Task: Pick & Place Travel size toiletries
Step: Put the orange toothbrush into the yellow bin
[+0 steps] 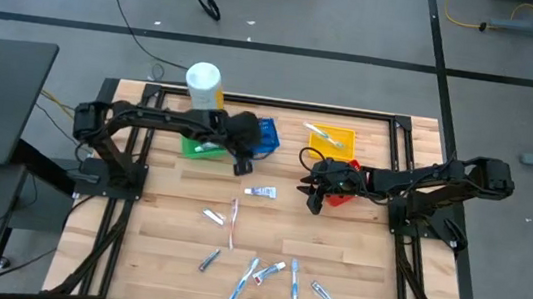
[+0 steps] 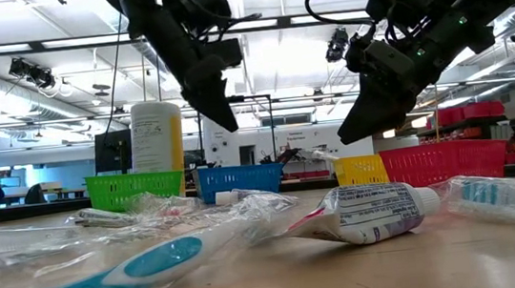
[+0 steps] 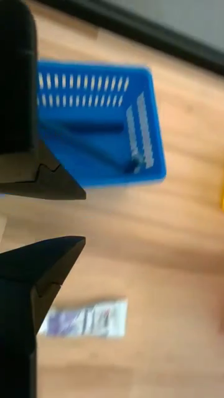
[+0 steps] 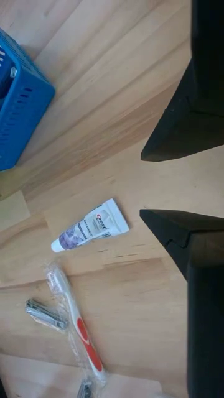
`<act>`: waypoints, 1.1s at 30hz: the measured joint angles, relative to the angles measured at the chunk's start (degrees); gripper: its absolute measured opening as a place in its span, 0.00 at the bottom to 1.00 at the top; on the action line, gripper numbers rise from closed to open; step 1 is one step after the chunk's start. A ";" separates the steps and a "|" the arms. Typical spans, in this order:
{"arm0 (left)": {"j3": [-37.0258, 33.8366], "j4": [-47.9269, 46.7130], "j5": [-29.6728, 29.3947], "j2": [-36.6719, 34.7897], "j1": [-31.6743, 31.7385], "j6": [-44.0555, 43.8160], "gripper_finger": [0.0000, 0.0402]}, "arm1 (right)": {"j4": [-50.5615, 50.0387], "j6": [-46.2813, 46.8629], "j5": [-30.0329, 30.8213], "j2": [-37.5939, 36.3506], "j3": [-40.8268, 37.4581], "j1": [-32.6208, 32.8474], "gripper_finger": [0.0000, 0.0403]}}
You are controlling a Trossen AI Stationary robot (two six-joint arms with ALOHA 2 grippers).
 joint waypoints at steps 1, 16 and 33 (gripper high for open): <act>0.00 -0.47 0.02 0.00 -0.93 -0.04 0.28 | 0.00 0.00 0.00 0.00 0.00 -0.01 0.36; 0.00 -1.82 0.66 0.00 -16.66 3.69 0.28 | -0.02 0.02 0.00 0.00 0.00 0.23 0.36; -16.23 8.54 -1.77 -7.97 -16.17 1.22 0.28 | 4.37 -6.20 -0.09 0.07 -0.04 6.88 0.36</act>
